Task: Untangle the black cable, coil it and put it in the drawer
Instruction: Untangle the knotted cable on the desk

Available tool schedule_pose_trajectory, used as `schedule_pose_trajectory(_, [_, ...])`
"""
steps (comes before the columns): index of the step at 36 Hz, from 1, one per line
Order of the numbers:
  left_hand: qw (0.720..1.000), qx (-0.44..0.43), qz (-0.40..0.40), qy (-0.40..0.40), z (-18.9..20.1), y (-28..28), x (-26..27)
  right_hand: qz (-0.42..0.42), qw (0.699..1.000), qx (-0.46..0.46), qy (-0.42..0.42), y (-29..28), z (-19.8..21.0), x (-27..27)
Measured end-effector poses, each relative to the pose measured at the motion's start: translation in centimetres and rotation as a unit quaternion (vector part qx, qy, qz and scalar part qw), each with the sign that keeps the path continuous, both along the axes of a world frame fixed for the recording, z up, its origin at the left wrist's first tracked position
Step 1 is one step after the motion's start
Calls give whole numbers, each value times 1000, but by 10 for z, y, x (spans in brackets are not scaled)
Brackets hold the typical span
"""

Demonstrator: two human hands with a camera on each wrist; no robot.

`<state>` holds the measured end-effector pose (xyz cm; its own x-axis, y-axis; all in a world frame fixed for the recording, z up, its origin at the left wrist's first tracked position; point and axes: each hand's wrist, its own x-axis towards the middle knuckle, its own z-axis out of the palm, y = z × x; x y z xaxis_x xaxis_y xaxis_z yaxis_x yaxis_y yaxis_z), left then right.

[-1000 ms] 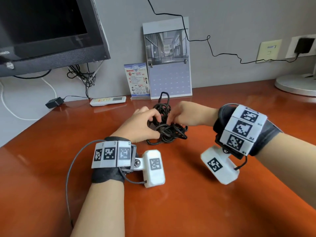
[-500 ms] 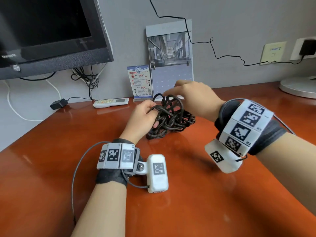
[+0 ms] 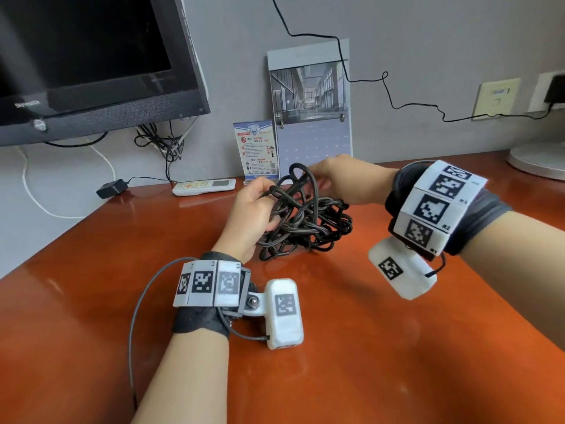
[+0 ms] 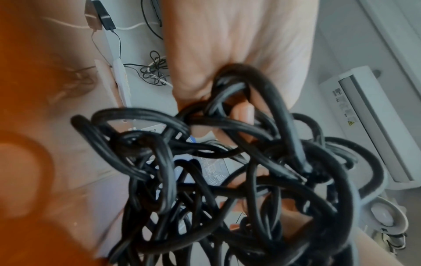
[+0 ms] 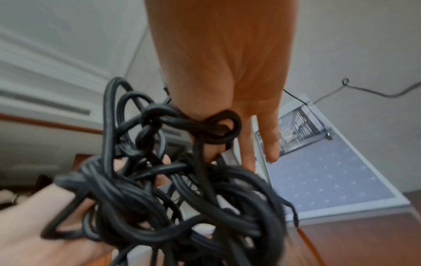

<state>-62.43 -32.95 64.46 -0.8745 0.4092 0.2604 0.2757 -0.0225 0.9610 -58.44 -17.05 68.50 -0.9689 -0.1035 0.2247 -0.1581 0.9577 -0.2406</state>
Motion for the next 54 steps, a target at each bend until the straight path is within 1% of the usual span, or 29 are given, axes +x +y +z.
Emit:
schedule_pose_trajectory(4, [1000,15,3,-3,-1,0,0,3,999,25,-27,-2,2,-1])
schedule_pose_trajectory(8, [1000,15,4,-9,1,0,4,19,999,10,-34,0,-2,-4])
schedule_pose_trajectory(10, [1000,-1,-3,-12,0,0,2,34,999,-28,-31,2,-3,-5])
schedule_pose_trajectory(13, [999,-32,-24,-10,-5,-1,-5,84,989,-111,-45,1,-5,-6])
schedule_pose_trajectory(16, [998,-42,-42,-15,-7,0,-3,119,980,-152,-57,-2,-6,-7])
schedule_pose_trajectory(20, [998,-47,-44,-28,-8,6,2,109,978,-167,-55,-3,-6,-10])
schedule_pose_trajectory(22, [998,-46,-36,-30,-9,6,-1,91,979,-173,-52,0,-7,-11])
schedule_pose_trajectory(24, [999,-38,-10,-36,-8,8,-1,65,981,-180,-22,4,-8,-9])
schedule_pose_trajectory(26, [999,-12,28,-43,-6,10,0,35,976,-214,29,9,-9,-6])
schedule_pose_trajectory(28, [996,20,77,-47,-4,10,-2,-10,961,-261,96,16,-11,-1])
schedule_pose_trajectory(30, [987,43,152,-43,-8,8,-12,-70,938,-304,150,19,-14,5])
schedule_pose_trajectory(31, [979,43,194,-33,-11,7,-17,-100,929,-320,160,19,-16,8])
schedule_pose_trajectory(32, [973,39,228,-22,-14,6,-22,-118,922,-337,149,17,-18,11])
schedule_pose_trajectory(33, [968,34,248,-14,-17,5,-25,-122,918,-359,115,15,-20,14])
schedule_pose_trajectory(34, [967,25,255,-13,-18,6,-26,-114,913,-387,63,12,-22,18])
schedule_pose_trajectory(36, [973,8,228,-18,-19,9,-24,-93,896,-433,-44,1,-24,23])
schedule_pose_trajectory(37, [980,-2,201,-16,-20,11,-22,-90,889,-443,-76,-4,-25,24])
schedule_pose_trajectory(38, [985,-15,174,-9,-20,13,-20,-94,883,-451,-91,-8,-26,23])
schedule_pose_trajectory(40, [989,-44,140,17,-21,15,-16,-115,874,-462,-97,-14,-29,19])
schedule_pose_trajectory(42, [991,-54,124,22,-21,15,-14,-137,866,-470,-98,-16,-32,16])
schedule_pose_trajectory(47, [995,-47,88,-5,-21,21,-8,-171,845,-498,-96,-15,-42,12])
schedule_pose_trajectory(49, [996,-60,62,-11,-21,24,-3,-181,836,-505,-110,-15,-47,12])
schedule_pose_trajectory(52, [996,-75,28,-26,-20,27,2,-207,826,-513,-107,-13,-56,12])
schedule_pose_trajectory(54, [996,-85,9,-26,-14,22,5,-224,811,-527,-121,-10,-63,12])
